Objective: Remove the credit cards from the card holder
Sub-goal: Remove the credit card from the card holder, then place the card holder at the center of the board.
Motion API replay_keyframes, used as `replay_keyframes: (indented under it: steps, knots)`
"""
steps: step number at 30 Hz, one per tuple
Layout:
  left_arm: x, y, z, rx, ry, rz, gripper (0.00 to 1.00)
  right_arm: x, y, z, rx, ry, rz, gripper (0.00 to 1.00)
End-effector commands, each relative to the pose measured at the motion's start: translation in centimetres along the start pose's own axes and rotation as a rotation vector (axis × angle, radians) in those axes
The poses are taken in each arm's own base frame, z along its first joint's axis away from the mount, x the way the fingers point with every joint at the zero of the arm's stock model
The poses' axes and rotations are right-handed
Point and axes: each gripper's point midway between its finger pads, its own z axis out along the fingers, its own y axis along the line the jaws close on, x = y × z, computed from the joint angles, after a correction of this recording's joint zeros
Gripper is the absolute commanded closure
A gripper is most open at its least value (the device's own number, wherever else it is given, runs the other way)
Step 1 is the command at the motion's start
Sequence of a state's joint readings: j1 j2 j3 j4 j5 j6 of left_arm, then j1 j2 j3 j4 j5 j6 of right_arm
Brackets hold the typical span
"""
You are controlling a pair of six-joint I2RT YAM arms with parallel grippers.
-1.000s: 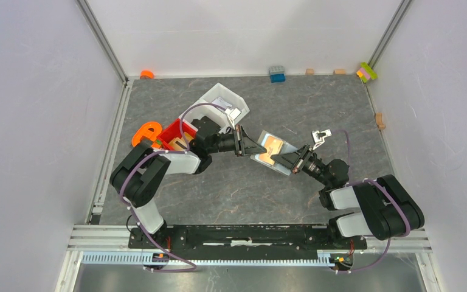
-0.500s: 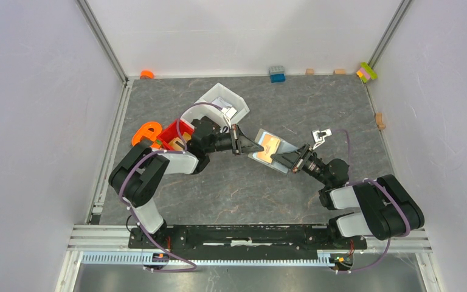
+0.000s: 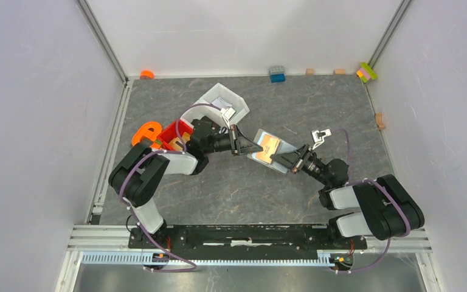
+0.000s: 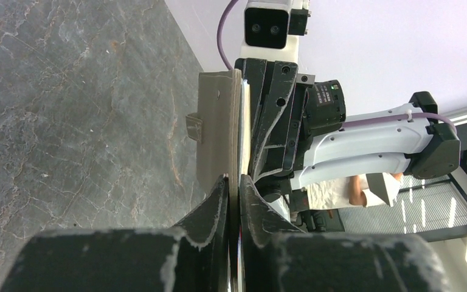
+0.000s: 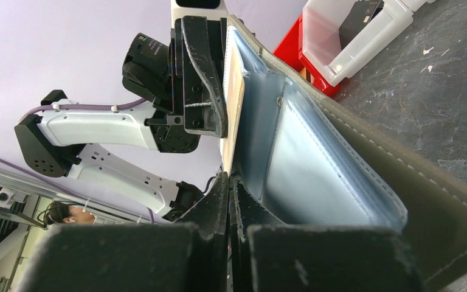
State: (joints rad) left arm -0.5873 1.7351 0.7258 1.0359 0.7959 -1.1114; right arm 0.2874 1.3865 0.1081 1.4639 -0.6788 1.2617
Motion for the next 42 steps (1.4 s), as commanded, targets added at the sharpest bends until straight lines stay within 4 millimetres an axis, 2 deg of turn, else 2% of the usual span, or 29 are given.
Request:
replay_keyframes:
  steps: [1,6,13,17,22,29,34,38,42]
  knots:
    - [-2.2,-0.3,-0.9,0.004,-0.084,0.022,0.86,-2.4,8.0,-0.6,-0.322,-0.112,-0.288,1.0]
    - [-2.3,-0.3,-1.1,0.006,-0.092,0.016,0.82,-2.4,7.9,-0.6,-0.32,-0.111,-0.286,1.0]
    - [-2.8,0.0,-1.6,-0.009,-0.119,0.009,0.89,-2.5,7.4,-0.6,-0.298,-0.117,-0.28,1.0]
    - [-3.2,0.6,-2.2,-0.033,-0.145,0.002,0.92,-2.7,6.3,-0.5,-0.249,-0.123,-0.27,1.0]
    - [-3.3,0.7,-2.4,-0.048,-0.148,0.008,0.98,-2.8,3.8,0.0,-0.148,-0.104,-0.254,1.0]
    - [-3.3,0.5,-2.4,-0.045,-0.149,0.015,0.98,-2.9,2.2,0.4,-0.075,-0.089,-0.271,1.0]
    - [-3.2,1.9,-2.5,-0.117,-0.147,0.001,0.98,-3.1,1.4,0.5,-0.025,-0.09,-0.299,1.0]
    - [-3.3,2.4,-2.5,-0.142,-0.147,-0.002,0.98,-3.2,1.0,0.6,-0.001,-0.084,-0.314,1.0]
    - [-2.9,5.1,-2.7,-0.274,-0.125,-0.028,0.95,-3.1,1.0,0.6,-0.003,-0.081,-0.316,1.0]
